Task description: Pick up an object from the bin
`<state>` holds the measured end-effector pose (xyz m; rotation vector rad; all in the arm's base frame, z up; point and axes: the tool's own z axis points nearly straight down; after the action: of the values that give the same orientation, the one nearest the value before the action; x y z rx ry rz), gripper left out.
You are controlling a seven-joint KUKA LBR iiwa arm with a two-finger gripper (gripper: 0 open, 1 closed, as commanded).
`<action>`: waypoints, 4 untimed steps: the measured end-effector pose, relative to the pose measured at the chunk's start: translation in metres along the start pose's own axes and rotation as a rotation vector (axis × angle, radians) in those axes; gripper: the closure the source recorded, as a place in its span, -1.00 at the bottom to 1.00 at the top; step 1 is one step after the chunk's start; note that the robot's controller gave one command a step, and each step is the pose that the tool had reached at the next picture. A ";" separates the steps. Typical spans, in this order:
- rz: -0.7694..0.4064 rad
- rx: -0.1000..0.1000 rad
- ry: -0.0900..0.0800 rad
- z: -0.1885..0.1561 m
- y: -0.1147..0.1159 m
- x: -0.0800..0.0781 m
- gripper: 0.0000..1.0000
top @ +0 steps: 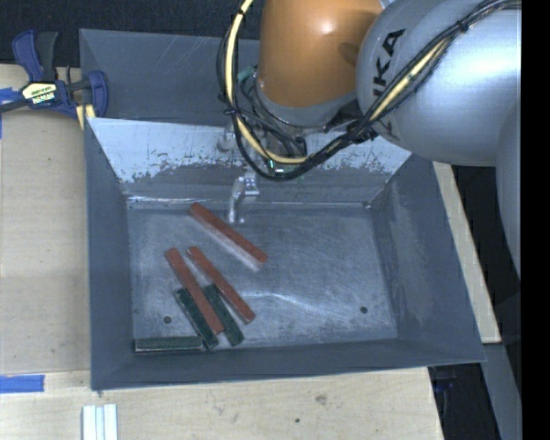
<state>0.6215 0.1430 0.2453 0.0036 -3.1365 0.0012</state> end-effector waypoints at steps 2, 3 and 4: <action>0.045 -0.003 -0.011 0.073 0.006 0.013 -1.00; 0.104 -0.001 -0.003 0.104 0.009 0.021 -1.00; 0.263 -0.002 -0.006 0.118 0.008 0.028 -1.00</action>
Offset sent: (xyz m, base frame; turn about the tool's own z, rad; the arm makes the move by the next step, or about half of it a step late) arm -0.0345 0.0153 -0.1753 0.0997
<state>0.5929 0.1509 0.1277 -0.4083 -3.1160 -0.0008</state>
